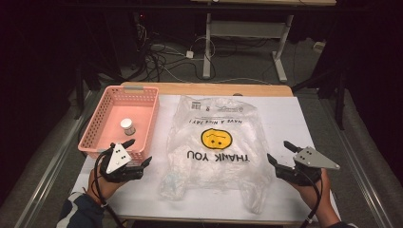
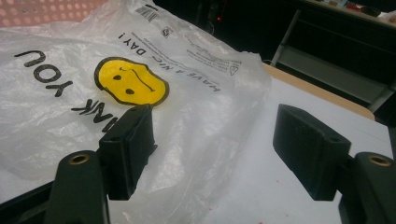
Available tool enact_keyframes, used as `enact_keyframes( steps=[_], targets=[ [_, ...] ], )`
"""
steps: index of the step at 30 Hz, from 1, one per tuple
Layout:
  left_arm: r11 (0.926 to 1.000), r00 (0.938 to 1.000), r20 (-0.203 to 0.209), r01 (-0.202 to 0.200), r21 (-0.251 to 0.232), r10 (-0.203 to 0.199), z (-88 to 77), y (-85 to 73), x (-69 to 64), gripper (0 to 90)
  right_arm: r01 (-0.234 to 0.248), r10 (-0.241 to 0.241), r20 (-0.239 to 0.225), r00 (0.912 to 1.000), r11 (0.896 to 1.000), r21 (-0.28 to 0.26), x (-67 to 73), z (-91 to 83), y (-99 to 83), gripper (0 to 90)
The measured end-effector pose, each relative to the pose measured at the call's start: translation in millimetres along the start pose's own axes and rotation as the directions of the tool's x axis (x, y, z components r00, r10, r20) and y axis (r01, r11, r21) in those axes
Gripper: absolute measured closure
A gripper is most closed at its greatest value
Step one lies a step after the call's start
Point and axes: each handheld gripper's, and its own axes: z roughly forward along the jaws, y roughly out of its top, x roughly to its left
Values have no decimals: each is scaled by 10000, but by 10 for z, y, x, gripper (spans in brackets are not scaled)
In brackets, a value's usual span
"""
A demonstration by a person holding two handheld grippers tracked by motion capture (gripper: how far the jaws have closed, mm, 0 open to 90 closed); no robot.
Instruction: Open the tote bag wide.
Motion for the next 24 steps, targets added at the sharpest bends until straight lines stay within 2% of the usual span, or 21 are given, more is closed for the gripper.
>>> enact_keyframes(
  steps=[8,10,12,13,15,16,17,18,19,22,23,24],
  targets=[
    [9998,10000,23,-10,189,10,16,-30,-22,196,-26,28,-136,9999,9998,174,2,51,-11,278],
    [9998,10000,28,-54,205,53,14,-27,-25,196,-59,64,-195,9998,9997,217,-28,81,-16,309],
    [9998,10000,12,-46,175,46,13,-17,-27,196,-143,148,-166,9998,9993,346,-130,162,4,351],
    [9999,10000,65,-1,147,0,13,-17,-29,196,-143,148,-166,9998,9993,346,-130,162,4,351],
    [9998,9999,102,-62,197,60,18,-24,-41,196,-251,262,-213,9994,9984,506,-260,256,43,410],
    [9997,9999,162,-53,223,50,22,-29,-42,196,-460,473,-181,9987,9967,672,-419,389,95,458],
    [9996,9997,233,-46,263,39,27,-31,-43,196,-595,618,-263,9977,9949,813,-505,476,128,467],
    [9996,9997,240,-78,289,71,30,-29,-47,196,-595,618,-263,9977,9949,813,-505,476,128,467],
    [9996,9997,232,-116,273,110,28,-27,-52,196,-760,786,-200,9967,9911,1098,-651,684,204,491],
    [9995,9995,237,-218,237,212,20,-19,-54,196,-891,956,-269,9951,9788,1843,-825,1028,331,460],
    [9996,9995,243,-209,211,204,20,-19,-52,196,-891,956,-269,9951,9788,1843,-825,1028,331,460],
    [9996,9995,265,-191,200,186,23,-22,-50,196,-988,1054,-213,9942,9732,2076,-900,1227,406,453]
  ],
)
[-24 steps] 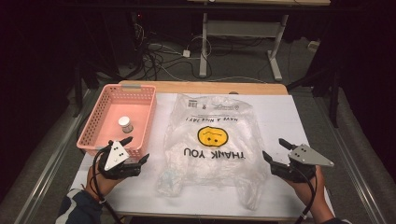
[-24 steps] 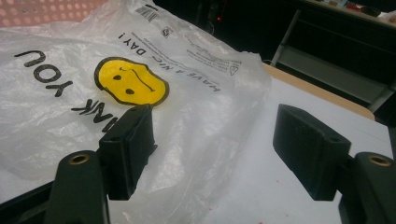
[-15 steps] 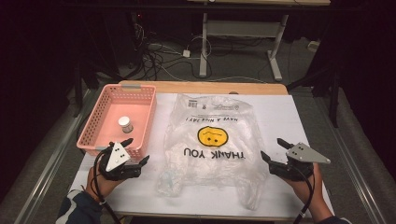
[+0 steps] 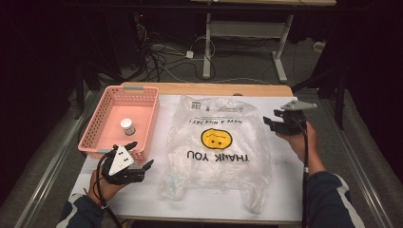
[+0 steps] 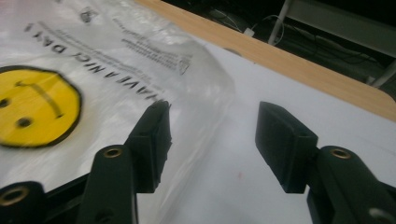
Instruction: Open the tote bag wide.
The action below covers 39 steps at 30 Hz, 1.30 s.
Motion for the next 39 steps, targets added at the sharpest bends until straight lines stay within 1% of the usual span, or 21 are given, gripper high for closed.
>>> enact_keyframes(
  steps=[2,3,4,5,7,11,15,16,18,20,21,22,24,25,27,28,31,35,36,38,39],
  targets=[
    [10000,10000,41,-5,31,5,11,-5,1,196,-100,102,-75,9999,9996,258,-47,174,109,431],
    [10000,10000,59,-7,23,6,14,-6,0,196,-100,102,-75,9999,9996,258,-47,174,109,431],
    [10000,10000,97,6,26,-6,18,-6,-1,196,-101,92,150,9998,9979,639,-58,344,199,397],
    [10000,9999,124,-14,45,14,21,-5,-6,196,-101,92,150,9998,9979,639,-58,344,199,397],
    [10000,9998,186,-60,0,60,19,-4,-20,196,284,-311,281,9991,9953,921,-28,556,283,391],
    [10000,9993,374,-84,19,83,21,-6,-38,196,577,-619,321,9976,9913,1180,32,716,324,407],
    [9999,9988,467,-157,22,156,29,0,-46,196,1010,-1106,648,9917,9854,1370,106,868,357,627],
    [9999,9987,484,-169,25,167,30,0,-46,196,1183,-1287,714,9891,9838,1345,138,915,359,756],
    [9998,9986,493,-203,42,201,31,-2,-48,197,1153,-1309,945,9869,9812,1548,159,952,337,836],
    [9998,9986,495,-212,57,209,35,-5,-46,197,1200,-1377,1001,9854,9789,1652,146,959,327,862],
    [9997,9986,483,-220,71,217,36,-5,-45,197,819,-1049,1357,9852,9829,1650,95,934,303,889],
    [9997,9986,473,-235,77,231,35,-4,-44,197,819,-1049,1357,9852,9829,1650,95,934,303,889],
    [9996,9987,447,-261,68,258,29,0,-42,196,356,-645,1766,9822,9861,1622,9,881,276,891],
    [9996,9987,437,-279,71,276,28,1,-42,197,-135,-232,2101,9774,9851,1713,-92,817,234,890],
    [9995,9987,425,-294,66,291,25,2,-42,197,-279,-111,2177,9760,9842,1750,-144,781,204,890],
    [9995,9987,414,-299,82,295,26,3,-41,196,-559,104,2448,9695,9822,1795,-240,695,133,890],
    [9992,9985,397,-371,134,365,30,8,-48,197,-1182,613,2660,9620,9719,2034,-388,565,5,890],
    [9987,9981,394,-474,193,466,31,9,-67,196,-1355,759,2784,9575,9701,2015,-479,418,-125,888],
    [9986,9981,380,-498,196,490,31,11,-68,197,-1555,961,2659,9592,9648,2123,-516,340,-197,884],
    [9985,9981,362,-501,213,493,29,13,-69,197,-1524,925,2736,9574,9665,2064,-511,272,-262,884],
    [9984,9981,356,-518,224,510,26,13,-72,197,-1678,1108,2574,9599,9629,2112,-518,252,-292,883]
  ],
)
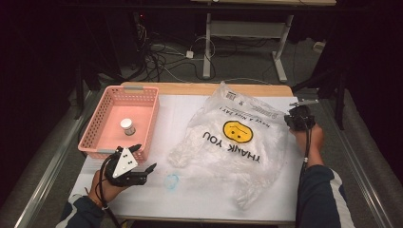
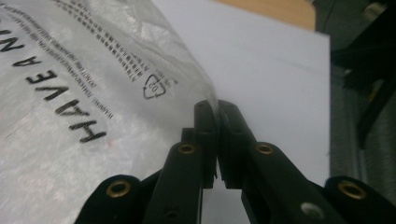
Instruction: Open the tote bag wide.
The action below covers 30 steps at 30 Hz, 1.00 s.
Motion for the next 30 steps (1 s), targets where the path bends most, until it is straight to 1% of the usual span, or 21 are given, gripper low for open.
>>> enact_keyframes(
  steps=[4,6,7,8,10,12,13,16,17,18,19,20,21,22,23,25,26,27,28,29,30],
  targets=[
    [10000,10000,4,-38,1,38,-9,4,-9,196,157,-157,-53,9999,9998,-91,21,-22,-86,854],
    [10000,10000,16,-37,-15,37,-12,7,-13,196,86,-87,-310,9995,10000,-36,36,-42,-117,837],
    [10000,10000,25,-48,-14,48,-12,7,-16,197,151,-165,-381,9991,9993,-356,66,-92,-157,789],
    [10000,10000,35,-56,-1,56,-11,6,-20,196,54,-71,-468,9989,9993,-356,79,-126,-166,743],
    [10000,10000,35,-88,6,88,-9,7,-29,196,56,-80,-478,9988,9987,-505,87,-170,-176,720],
    [9999,9999,35,-104,9,103,-11,10,-32,196,99,-146,-475,9988,9953,-967,131,-292,-188,674],
    [9999,9999,12,-108,9,108,-13,12,-34,196,203,-263,-400,9989,9894,-1437,197,-452,-188,589],
    [10000,10000,-27,-73,37,73,-14,11,-38,196,271,-432,-751,9962,9787,-2033,279,-628,-192,588],
    [10000,10000,-48,-65,46,65,-14,10,-43,196,593,-873,-1060,9905,9682,-2432,405,-803,-178,561],
    [10000,9999,-74,-76,54,77,-14,11,-48,196,863,-1262,-1373,9825,9602,-2657,478,-892,-171,560],
    [9999,9999,-85,-94,71,95,-16,13,-52,196,1068,-1601,-1699,9724,9522,-2861,564,-978,-169,560],
    [9999,9999,-89,-86,70,87,-18,13,-57,196,1227,-1928,-2129,9579,9449,-3034,657,-1046,-175,558],
    [9999,9999,-109,-86,74,87,-21,12,-61,196,1227,-1928,-2129,9579,9449,-3034,657,-1046,-175,558],
    [9999,9999,-123,-95,75,96,-22,11,-65,196,2000,-2878,-2745,9175,9304,-3071,884,-1127,-193,537],
    [9999,9999,-134,-77,71,77,-23,11,-69,196,2000,-2878,-2745,9175,9304,-3071,884,-1127,-193,537],
    [9999,9999,-150,-85,74,86,-21,14,-78,196,2481,-3463,-3267,8794,9190,-3066,1118,-1150,-227,527],
    [9999,9999,-144,-94,74,95,-21,15,-81,196,2616,-3666,-3852,8469,9179,-2984,1260,-1144,-240,519],
    [9999,9998,-156,-115,76,116,-20,16,-88,196,2739,-3810,-4108,8283,9150,-2962,1347,-1138,-246,514],
    [9999,9998,-166,-142,83,143,-19,16,-91,196,3456,-4442,-4345,7835,8927,-2893,1582,-1109,-263,506],
    [9998,9997,-163,-155,85,156,-19,17,-94,196,3747,-4700,-4550,7564,8814,-2876,1684,-1081,-272,506],
    [9999,9998,-162,-147,71,148,-18,17,-95,196,3747,-4700,-4550,7564,8814,-2876,1684,-1081,-272,506]
  ],
)
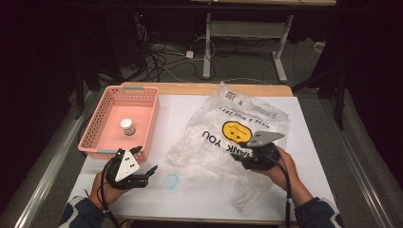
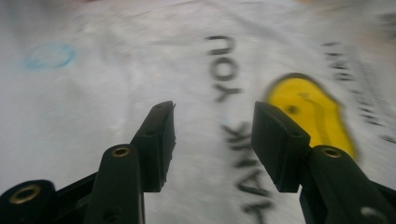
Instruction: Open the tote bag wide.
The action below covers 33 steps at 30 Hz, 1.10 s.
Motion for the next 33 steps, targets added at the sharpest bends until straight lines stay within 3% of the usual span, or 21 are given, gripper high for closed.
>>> enact_keyframes(
  steps=[2,4,6,10,11,12,13,14,18,22,24,30,33],
  targets=[
    [10000,10000,1,-25,10,25,-1,1,-2,196,498,-468,-644,9968,9977,455,149,215,15,508],
    [10000,10000,26,-55,24,55,-5,-1,-2,196,656,-601,-845,9946,9958,635,185,283,4,508],
    [10000,10000,41,-73,21,73,-8,-3,-2,196,887,-735,-1242,9895,9887,1211,248,469,-62,508],
    [10000,10000,61,-76,4,76,-8,-4,-1,196,903,-687,-1303,9891,9817,1679,247,620,-140,513],
    [10000,9999,73,-75,-1,75,-7,-4,0,196,489,-264,-1505,9883,9878,1480,217,654,-177,597],
    [10000,9999,64,-94,5,94,-6,-4,-1,196,489,-264,-1505,9883,9878,1480,217,654,-177,597],
    [9999,9999,58,-122,16,121,-5,-3,-3,196,390,-178,-1454,9892,9887,1444,209,656,-179,660],
    [9999,9999,57,-125,15,125,-4,-3,-4,196,331,-135,-1390,9902,9897,1395,201,655,-180,807],
    [9999,9999,44,-155,35,155,-5,-1,-7,196,405,-202,-1398,9900,9887,1441,213,640,-159,900],
    [9999,9999,23,-142,44,141,-12,-3,-11,196,316,-190,-1118,9936,9932,1117,205,571,-116,900],
    [9999,9999,20,-115,32,115,-15,-7,-9,196,57,0,-868,9962,9978,658,195,492,-62,900],
    [9999,10000,-44,-63,79,64,-21,-12,4,196,123,-129,-164,9998,9993,-362,178,283,68,900],
    [10000,9999,-118,35,63,-34,-36,-15,11,196,180,-176,72,9998,9981,-591,158,216,115,900]
  ],
)
